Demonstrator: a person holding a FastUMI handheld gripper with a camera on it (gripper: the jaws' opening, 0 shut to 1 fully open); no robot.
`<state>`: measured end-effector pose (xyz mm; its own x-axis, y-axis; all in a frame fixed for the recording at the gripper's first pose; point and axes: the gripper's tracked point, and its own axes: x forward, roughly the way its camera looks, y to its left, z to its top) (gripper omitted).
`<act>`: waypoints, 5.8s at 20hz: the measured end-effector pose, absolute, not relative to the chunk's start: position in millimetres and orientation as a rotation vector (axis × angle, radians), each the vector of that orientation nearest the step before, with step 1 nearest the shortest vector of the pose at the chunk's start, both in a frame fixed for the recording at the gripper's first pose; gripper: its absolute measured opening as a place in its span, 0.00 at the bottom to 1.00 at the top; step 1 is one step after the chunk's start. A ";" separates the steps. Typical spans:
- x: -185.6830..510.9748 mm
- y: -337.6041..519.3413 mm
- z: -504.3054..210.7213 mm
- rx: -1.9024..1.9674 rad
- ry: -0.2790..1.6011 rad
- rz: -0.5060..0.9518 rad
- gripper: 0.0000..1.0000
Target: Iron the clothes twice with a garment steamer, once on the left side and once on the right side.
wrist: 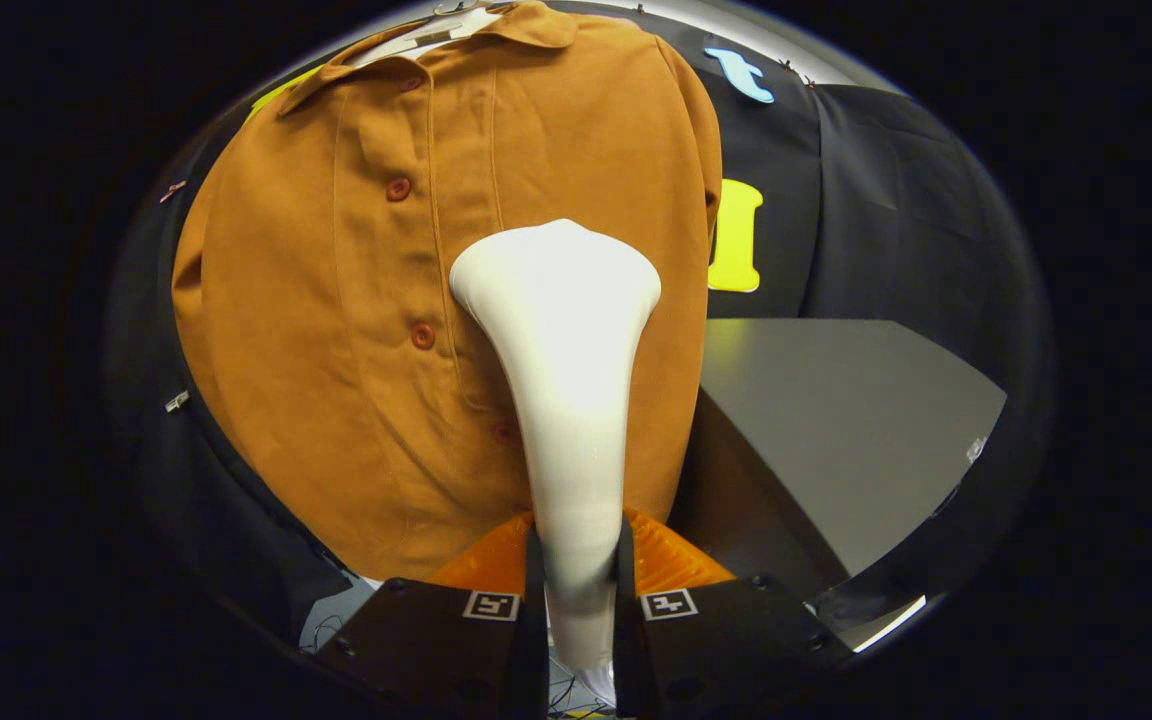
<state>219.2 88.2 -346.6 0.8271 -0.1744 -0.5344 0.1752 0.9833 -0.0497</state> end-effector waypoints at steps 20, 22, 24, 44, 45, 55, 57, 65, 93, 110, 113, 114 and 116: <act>152.3 91.4 -452.2 0.007 0.757 -0.192 0.29; 138.2 97.8 -437.2 -0.005 0.727 -0.178 0.29; 127.7 106.3 -415.8 -0.011 0.691 -0.165 0.29; 195.7 229.0 -161.8 -0.092 0.232 -0.068 0.29; 203.2 234.9 -162.8 -0.094 0.231 -0.068 0.29; 255.4 245.2 -197.2 -0.181 0.218 -0.135 0.29; 256.4 243.9 -205.6 -0.193 0.221 -0.146 0.29; 241.1 228.7 -261.5 -0.194 0.311 -0.153 0.29; 133.6 191.3 -407.0 -0.162 0.613 -0.095 0.29; 91.0 130.1 -146.5 -0.072 0.239 -0.098 0.29; 90.6 113.1 -105.2 -0.056 0.200 -0.104 0.29; 88.8 108.1 -93.4 -0.052 0.189 -0.105 0.29; 84.7 98.4 -72.3 -0.044 0.165 -0.106 0.29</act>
<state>84.7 98.4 -72.3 0.9808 -0.1091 -0.1617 0.1018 0.9934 -0.0527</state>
